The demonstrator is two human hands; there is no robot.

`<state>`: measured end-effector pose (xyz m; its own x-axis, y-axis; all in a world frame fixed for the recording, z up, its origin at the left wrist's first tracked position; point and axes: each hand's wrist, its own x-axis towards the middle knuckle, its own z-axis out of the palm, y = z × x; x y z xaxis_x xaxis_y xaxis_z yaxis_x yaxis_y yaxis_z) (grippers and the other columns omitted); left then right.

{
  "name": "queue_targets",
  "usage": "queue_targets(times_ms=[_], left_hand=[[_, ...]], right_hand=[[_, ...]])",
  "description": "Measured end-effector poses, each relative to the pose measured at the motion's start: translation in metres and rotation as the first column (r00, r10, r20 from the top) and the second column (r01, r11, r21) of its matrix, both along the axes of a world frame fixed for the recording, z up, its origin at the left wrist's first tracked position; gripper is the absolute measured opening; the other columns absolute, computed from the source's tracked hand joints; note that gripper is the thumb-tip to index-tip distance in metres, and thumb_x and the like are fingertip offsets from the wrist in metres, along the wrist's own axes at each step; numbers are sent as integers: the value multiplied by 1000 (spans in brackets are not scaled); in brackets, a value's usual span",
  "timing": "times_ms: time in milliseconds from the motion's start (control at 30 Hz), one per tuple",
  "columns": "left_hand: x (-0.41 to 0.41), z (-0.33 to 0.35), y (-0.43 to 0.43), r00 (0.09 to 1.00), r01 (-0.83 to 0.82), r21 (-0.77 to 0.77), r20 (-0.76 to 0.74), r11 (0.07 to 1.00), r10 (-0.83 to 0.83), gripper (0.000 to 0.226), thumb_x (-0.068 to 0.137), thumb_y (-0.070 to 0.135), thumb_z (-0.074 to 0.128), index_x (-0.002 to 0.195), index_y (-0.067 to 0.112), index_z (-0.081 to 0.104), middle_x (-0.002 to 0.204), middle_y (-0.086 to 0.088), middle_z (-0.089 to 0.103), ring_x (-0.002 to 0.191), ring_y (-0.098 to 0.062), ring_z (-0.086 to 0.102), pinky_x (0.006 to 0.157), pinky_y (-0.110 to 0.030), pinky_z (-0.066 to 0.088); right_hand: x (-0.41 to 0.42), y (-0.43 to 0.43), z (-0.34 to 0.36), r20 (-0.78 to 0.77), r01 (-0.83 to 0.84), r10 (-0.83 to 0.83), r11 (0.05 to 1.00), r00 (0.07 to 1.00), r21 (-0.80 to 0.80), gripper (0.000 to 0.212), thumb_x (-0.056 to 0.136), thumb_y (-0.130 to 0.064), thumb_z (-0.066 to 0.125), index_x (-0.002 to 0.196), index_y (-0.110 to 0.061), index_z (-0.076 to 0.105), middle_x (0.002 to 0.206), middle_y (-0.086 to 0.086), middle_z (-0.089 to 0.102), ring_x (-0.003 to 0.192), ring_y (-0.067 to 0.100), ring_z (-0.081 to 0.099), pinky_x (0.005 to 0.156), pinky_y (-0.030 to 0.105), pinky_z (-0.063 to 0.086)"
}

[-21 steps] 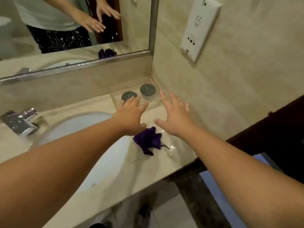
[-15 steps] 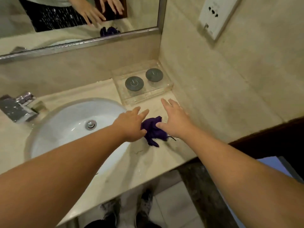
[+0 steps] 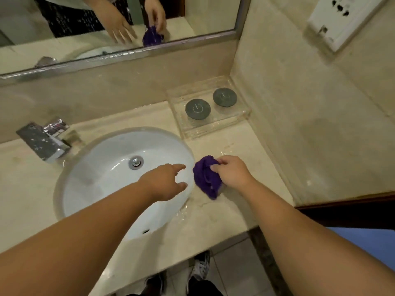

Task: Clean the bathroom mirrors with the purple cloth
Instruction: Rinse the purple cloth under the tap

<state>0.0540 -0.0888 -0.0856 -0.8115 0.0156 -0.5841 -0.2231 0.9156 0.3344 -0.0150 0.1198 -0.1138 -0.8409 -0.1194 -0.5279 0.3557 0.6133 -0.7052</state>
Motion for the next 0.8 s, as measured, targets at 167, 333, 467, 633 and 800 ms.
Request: queue_targets(times_ms=[167,333,467,633,800], left_hand=[[1,30,-25,958,-173,404,-144,899,249,43,87,31,70,121,47,49,107,13,69,77,10,64,68,-15,51],[5,63,-59,897,-340,575,-40,744,440,15,94,16,57,103,27,62,81,0,75,66,-15,74,59,-24,57],[8,90,-80,837,-402,639,-35,656,546,22,88,25,50,95,36,67,80,-4,75,63,-23,71,58,-38,57],[5,123,-100,748,-370,717,-146,590,647,27,94,26,49,85,40,70,72,14,71,58,2,61,50,-12,43],[13,159,-118,827,-235,650,-256,723,499,33,96,15,36,96,27,66,82,5,71,75,-11,62,66,-26,45]], right_hand=[[5,-52,64,9,-110,118,950,993,-291,12,82,-24,68,75,-25,78,74,-3,75,64,11,71,56,21,51],[6,-83,100,-45,-40,27,954,999,-298,19,84,-38,64,75,-22,71,72,-12,66,68,2,59,68,26,44],[12,-98,104,-58,46,-63,965,996,-258,30,95,-48,55,92,-21,66,96,-3,72,95,17,65,76,28,43],[36,-130,107,121,170,-126,857,985,-487,39,90,-59,56,116,-30,56,116,-7,71,109,11,65,90,36,43],[63,-155,99,71,-67,124,840,990,-538,71,55,-13,54,124,-31,58,105,-5,69,96,17,59,89,40,43]])
